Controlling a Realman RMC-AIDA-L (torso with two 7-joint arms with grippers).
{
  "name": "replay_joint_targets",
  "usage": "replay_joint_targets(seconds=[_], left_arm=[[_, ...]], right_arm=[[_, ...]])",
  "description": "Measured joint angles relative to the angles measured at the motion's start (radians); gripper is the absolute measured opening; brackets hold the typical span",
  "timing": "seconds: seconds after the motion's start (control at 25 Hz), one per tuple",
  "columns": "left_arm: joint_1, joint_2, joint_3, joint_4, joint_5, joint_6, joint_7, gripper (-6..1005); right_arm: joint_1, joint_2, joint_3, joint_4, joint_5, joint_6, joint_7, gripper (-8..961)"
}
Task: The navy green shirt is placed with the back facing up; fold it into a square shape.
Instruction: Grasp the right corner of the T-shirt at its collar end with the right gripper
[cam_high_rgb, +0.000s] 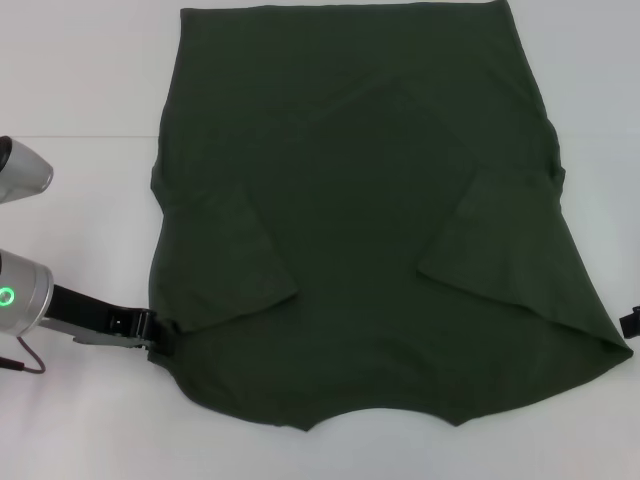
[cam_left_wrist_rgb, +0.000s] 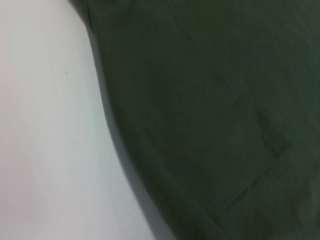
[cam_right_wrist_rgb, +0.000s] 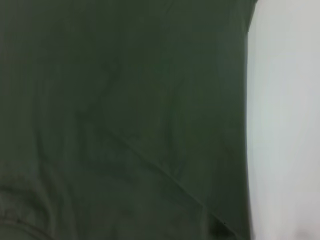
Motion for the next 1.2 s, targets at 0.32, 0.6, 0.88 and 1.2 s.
replay_joint_targets(seconds=[0.32,0.6,0.88,1.2], left_arm=[[0.0,-0.001,0.0,0.0,0.0,-0.003,0.002,52],[0.002,-0.002,0.0,0.0,0.0,-0.007,0.004,52],[0.0,-0.003,0.0,0.0,0.0,-0.008,0.012,53],[0.0,-0.005,0.0,0.0,0.0,-0.008,0.014,53]], right_arm=[[0.005,0.007,-0.057,0.085,0.003,0.092,-0.009,941],[0.019,0.021,-0.082,0.134,0.004,0.154,-0.011,941],[0.028,0.026,-0.103,0.171,0.001,0.181,-0.011,942],[0.028,0.026,-0.104,0.173,-0.001,0.187,-0.01,941]])
